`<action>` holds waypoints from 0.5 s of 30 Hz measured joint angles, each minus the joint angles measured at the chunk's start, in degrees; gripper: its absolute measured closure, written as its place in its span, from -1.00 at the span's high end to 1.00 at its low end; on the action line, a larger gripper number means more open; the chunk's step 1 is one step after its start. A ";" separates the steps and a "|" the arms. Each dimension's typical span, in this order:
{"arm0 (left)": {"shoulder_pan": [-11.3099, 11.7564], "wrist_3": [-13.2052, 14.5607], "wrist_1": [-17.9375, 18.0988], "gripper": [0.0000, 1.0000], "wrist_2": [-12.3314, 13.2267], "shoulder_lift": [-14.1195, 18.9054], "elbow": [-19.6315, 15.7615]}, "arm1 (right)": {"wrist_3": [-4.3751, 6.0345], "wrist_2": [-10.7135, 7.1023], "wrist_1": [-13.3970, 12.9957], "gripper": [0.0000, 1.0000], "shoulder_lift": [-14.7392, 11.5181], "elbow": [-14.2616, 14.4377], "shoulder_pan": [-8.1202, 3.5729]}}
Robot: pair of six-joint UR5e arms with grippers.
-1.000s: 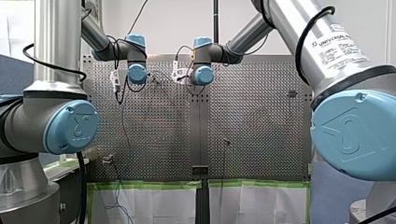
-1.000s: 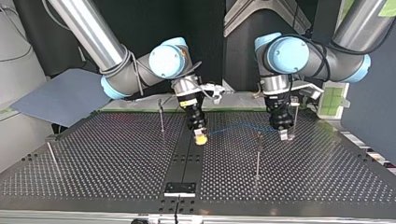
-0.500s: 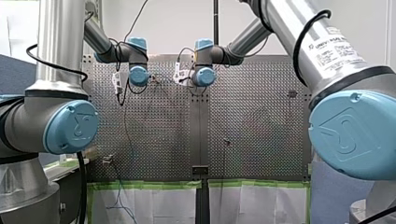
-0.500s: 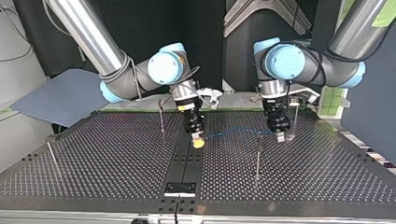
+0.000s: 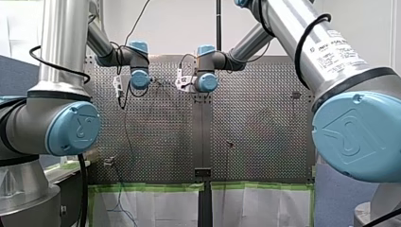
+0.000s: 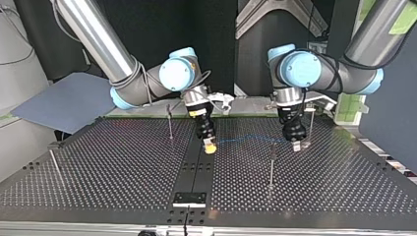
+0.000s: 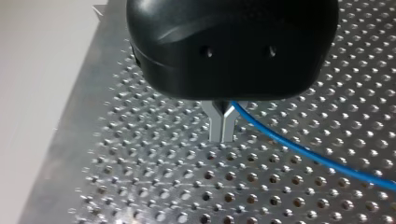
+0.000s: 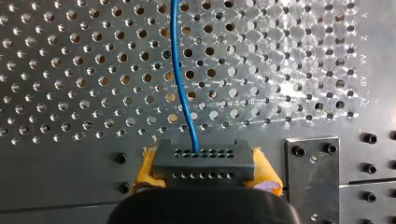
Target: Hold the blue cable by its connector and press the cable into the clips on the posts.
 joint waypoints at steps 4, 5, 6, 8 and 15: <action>0.44 -0.04 0.34 -1.00 1.20 -0.75 0.21 | 0.01 -0.02 -0.03 -1.00 0.09 -0.08 -0.29; 0.53 -0.05 0.35 -1.00 1.39 -0.81 0.40 | 0.01 -0.03 -0.05 -1.00 0.13 -0.11 -0.36; 0.62 -0.06 0.32 -1.00 1.55 -0.85 0.64 | 0.01 -0.06 -0.05 -1.00 0.20 -0.19 -0.42; 0.79 -0.10 0.09 -1.00 1.91 -0.91 1.28 | 0.01 -0.18 -0.04 -1.00 0.30 -0.36 -0.51; 1.34 -0.31 -0.63 -1.00 3.27 -1.08 2.75 | -0.05 -0.38 -0.01 -1.00 0.45 -1.33 -0.82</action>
